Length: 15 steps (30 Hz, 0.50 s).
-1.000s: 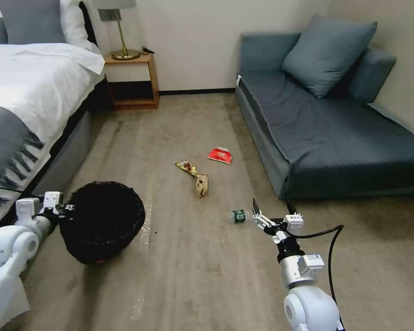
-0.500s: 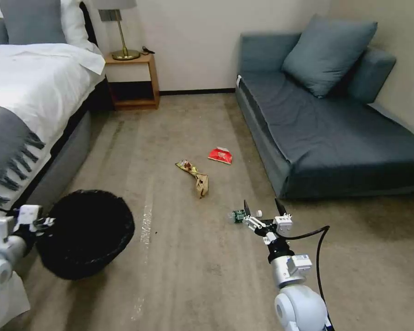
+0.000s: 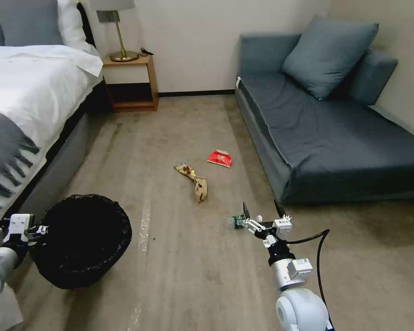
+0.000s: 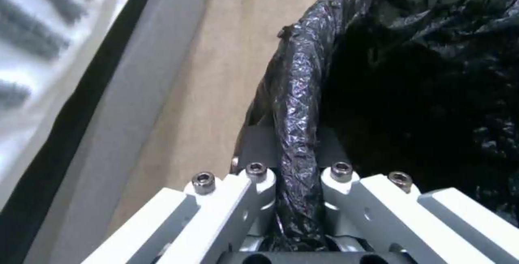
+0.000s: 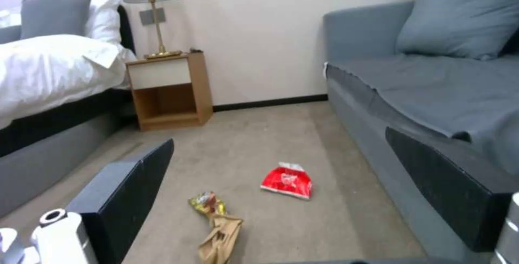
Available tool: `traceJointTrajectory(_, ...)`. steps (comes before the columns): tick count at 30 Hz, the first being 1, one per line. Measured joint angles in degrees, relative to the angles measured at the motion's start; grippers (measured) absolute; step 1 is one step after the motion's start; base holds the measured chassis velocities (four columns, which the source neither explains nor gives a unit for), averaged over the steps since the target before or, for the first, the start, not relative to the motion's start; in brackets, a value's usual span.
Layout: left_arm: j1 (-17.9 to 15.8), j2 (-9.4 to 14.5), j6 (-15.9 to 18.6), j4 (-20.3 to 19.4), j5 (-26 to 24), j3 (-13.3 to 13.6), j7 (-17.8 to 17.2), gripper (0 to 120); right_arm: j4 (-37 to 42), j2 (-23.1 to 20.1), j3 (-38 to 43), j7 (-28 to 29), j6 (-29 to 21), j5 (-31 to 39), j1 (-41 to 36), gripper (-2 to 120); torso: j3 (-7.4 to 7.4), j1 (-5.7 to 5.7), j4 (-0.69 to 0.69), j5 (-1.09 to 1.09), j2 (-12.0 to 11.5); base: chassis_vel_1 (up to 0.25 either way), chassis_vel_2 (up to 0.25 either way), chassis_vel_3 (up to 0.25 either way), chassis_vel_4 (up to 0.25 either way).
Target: Pick up the trash bin, then pick up the garbage on the floor and place it into the trash bin.
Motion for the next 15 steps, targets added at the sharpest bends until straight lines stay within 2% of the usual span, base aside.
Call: traceJointTrajectory(15,0.2,-0.2,0.3,0.0,0.5,-0.6,0.6,5,-0.9,-0.4,-0.4,-0.4,0.1,-0.8,0.0,100,0.00,0.00,0.02,0.00,0.0,-0.152,0.155,0.146,-0.151)
